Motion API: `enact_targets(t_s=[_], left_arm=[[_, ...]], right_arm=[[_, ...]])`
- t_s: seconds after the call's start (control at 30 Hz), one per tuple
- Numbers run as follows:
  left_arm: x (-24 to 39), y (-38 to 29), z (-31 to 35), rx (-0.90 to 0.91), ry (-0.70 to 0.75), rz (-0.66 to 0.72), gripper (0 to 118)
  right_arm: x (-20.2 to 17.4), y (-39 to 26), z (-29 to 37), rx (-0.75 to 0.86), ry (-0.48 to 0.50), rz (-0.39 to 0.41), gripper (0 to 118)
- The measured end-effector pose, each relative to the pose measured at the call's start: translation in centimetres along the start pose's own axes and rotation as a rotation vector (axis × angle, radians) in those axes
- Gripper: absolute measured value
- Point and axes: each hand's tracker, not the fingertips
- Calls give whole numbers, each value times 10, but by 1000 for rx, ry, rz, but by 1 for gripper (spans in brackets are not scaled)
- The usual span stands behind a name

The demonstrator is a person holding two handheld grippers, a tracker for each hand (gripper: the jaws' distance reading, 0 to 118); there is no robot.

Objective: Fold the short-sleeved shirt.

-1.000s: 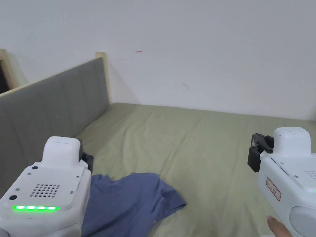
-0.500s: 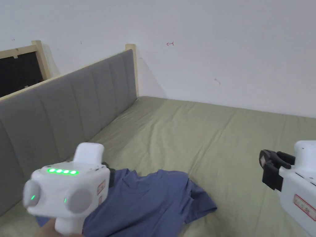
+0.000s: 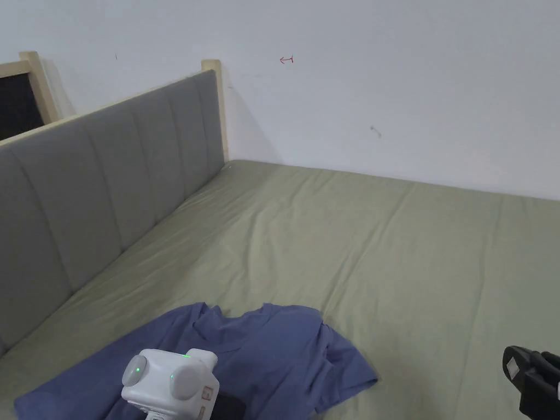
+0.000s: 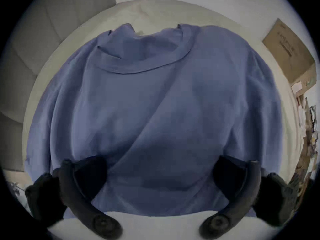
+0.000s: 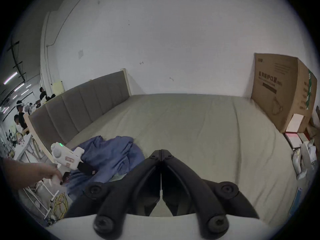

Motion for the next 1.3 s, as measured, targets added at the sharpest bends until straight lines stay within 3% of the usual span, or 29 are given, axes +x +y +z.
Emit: enact_targets(t_s=[0.17,0.2,0.23,0.27,0.3,0.33,0.43,0.53,0.63,0.8,0.93,1.13,1.3], left_arm=[[-7,-11,10,38,-59,39,118],[-8,-12,16,43,-62,39,110],[-7,-15,23,61,-57,38,98],[-8,-17,31,86,-40,36,76],[-12,-20,36,124,-49,40,28],[-17,-22,48,166,-59,53,3],[-35,-26,78,229,-87,87,3],[-32,-17,126,351,17,-40,3],[-17,-9,181,449,-35,-89,3],[43,19,265,596,-126,-257,3],[127,32,280,537,-113,-476,3],[172,32,275,560,-171,-421,3],[184,50,315,686,-265,-273,3]], right_arm=[[4,-6,-1,-8,2,-31,0],[5,-6,-2,-10,5,-36,0],[5,-6,-1,-11,7,-38,0],[6,-6,0,-12,9,-38,0],[6,-5,2,-10,12,-37,0],[5,-3,5,-5,13,-37,0],[7,0,18,17,20,-44,0],[11,5,32,38,24,-53,0],[19,9,49,75,10,-59,0],[36,19,80,153,-28,-98,0],[56,29,107,216,-68,-148,0],[80,27,142,268,-97,-199,0],[94,23,156,273,-117,-211,0]])
